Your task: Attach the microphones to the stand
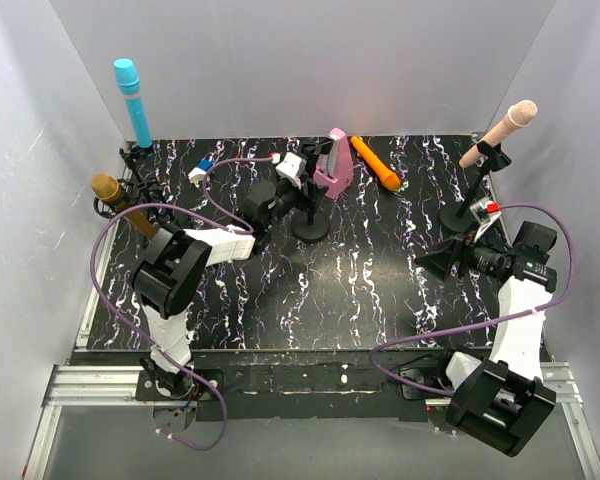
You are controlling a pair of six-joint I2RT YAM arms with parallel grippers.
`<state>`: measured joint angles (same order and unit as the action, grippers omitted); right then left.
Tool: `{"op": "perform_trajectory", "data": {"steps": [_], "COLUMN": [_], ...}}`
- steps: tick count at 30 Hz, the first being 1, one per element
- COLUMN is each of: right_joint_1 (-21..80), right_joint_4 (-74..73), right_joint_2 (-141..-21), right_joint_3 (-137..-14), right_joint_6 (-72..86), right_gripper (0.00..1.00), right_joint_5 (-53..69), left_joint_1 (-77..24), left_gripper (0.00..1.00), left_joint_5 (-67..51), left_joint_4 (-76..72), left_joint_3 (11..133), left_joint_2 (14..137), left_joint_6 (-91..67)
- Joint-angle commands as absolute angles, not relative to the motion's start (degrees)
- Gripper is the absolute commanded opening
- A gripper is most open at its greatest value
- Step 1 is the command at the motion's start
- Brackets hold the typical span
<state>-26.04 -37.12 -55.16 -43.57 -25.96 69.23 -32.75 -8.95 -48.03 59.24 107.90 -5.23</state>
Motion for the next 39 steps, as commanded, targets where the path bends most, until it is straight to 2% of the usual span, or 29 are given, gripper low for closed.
{"op": "perform_trajectory", "data": {"steps": [1,2,4,5,6,13,18,23,29,31,33,36,39], "right_joint_1": [-25.84,-25.75,-25.84,-25.75,-25.75,-24.88,-15.76,-5.29,5.35,7.11,8.08,8.61,8.88], "right_joint_4": [-37.97,-38.06,-38.23,-38.41,-38.67,-41.57,-41.57,-43.41,-46.06,-45.53,-45.18,-43.34,-41.75], "right_joint_2": [-55.11,-55.19,-55.28,-55.28,-55.28,-53.62,-53.87,-60.71,-76.26,-82.50,-88.39,-96.30,-102.90], "right_joint_3": [-45.26,-45.26,-45.26,-45.26,-45.26,-44.56,-46.31,-54.82,-72.92,-79.15,-85.31,-93.94,-100.18], "right_joint_6": [-27.42,-27.51,-27.77,-28.03,-28.47,-33.04,-33.40,-35.06,-31.40,-26.65,-20.94,-14.52,-9.59], "right_gripper": [0.83,0.83,0.83,0.83,0.83,0.83,0.83,0.83,0.82,0.80,0.80,0.80,0.80], "right_joint_5": [71.10,71.10,70.93,70.93,70.84,69.62,62.68,56.35,43.88,39.75,35.09,27.71,20.68], "left_joint_1": [-32.70,-32.61,-32.70,-32.70,-32.70,-32.43,-32.26,-31.91,-31.99,-31.99,-31.99,-31.99,-31.99], "left_gripper": [0.50,0.40,0.12,0.03,0.00,0.00,0.00,0.00,0.00,0.01,0.12,0.32,0.59], "left_joint_5": [-9.31,-9.66,-10.72,-11.68,-12.39,-23.27,-27.59,-26.37,-19.61,-18.11,-16.36,-13.81,-11.78], "left_joint_4": [-48.69,-48.69,-47.99,-47.03,-46.06,-32.47,-22.69,-22.32,-25.66,-25.58,-25.57,-23.30,-20.93], "left_joint_3": [62.31,62.40,62.40,62.40,62.23,56.79,47.75,36.50,26.90,25.76,24.70,24.34,24.08], "left_joint_2": [108.63,108.63,108.37,107.93,107.23,93.63,78.69,66.20,58.81,57.66,56.34,54.15,50.72], "left_joint_6": [-5.27,-5.27,-4.58,-3.96,-3.17,4.21,6.33,3.96,0.70,0.44,-1.47,-2.55,-4.30]}}
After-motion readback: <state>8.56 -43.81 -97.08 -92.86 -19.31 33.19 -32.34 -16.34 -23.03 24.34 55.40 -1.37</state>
